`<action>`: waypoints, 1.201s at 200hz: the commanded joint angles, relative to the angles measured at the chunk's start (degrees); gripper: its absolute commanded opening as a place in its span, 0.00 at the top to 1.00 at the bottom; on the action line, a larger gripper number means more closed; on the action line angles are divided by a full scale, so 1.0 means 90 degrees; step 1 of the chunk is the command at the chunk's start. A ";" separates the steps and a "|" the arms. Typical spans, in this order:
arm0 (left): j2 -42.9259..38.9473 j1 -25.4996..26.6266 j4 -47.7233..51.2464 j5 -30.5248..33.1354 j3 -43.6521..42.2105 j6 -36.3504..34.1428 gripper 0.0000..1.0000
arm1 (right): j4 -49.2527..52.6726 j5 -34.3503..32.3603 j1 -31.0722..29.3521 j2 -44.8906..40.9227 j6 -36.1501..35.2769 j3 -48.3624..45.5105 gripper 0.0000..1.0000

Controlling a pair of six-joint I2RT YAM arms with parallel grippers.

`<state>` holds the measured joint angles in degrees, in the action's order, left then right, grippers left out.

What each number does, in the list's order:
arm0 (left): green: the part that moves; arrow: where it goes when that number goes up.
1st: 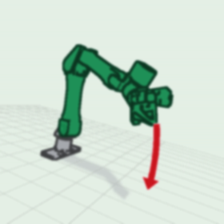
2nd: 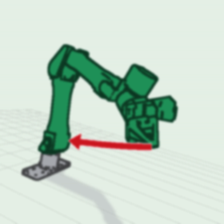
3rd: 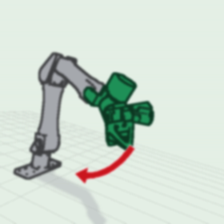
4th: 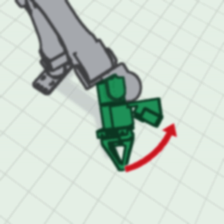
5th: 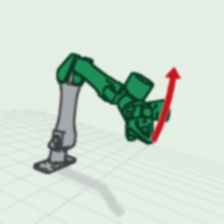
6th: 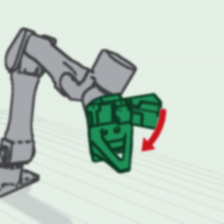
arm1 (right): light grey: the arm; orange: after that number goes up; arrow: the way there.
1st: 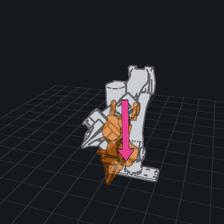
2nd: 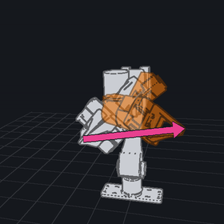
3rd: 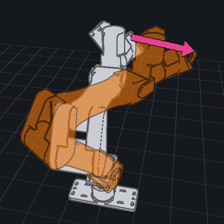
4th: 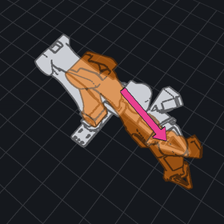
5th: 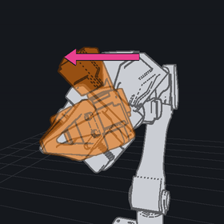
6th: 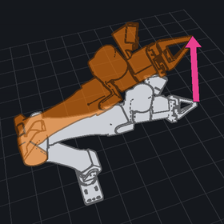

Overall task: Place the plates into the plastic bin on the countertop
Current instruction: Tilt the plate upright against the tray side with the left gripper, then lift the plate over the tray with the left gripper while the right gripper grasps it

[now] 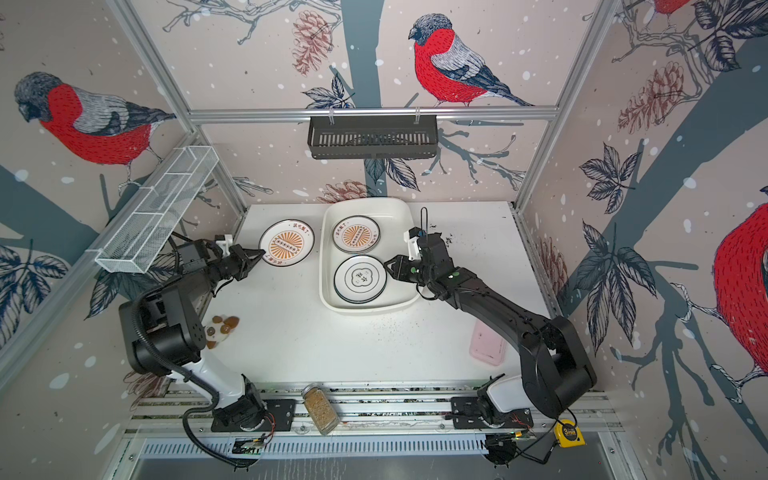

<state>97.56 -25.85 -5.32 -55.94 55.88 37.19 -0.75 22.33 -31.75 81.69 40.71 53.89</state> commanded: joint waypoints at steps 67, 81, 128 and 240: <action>-0.0344 0.0879 -0.0576 -0.0350 -0.0181 0.0195 1.00 | -0.0238 0.0090 -0.0046 0.0055 0.0008 0.0136 0.64; -0.0329 0.1053 -0.0433 -0.0367 -0.0102 0.0063 1.00 | -0.0234 0.0124 -0.0065 0.0024 -0.0011 0.0135 0.63; -0.0273 0.1770 0.0124 -0.0388 0.0107 -0.0408 1.00 | 0.0026 0.0307 -0.0193 0.0057 -0.0197 0.0268 0.59; -0.0478 0.2899 0.0718 -0.0395 0.0717 -0.1268 1.00 | -0.0971 0.0121 -0.0166 -0.0147 0.0037 -0.0209 0.53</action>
<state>94.26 -0.80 0.86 -57.82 61.76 28.47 -6.17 23.94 -33.30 80.09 40.56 52.16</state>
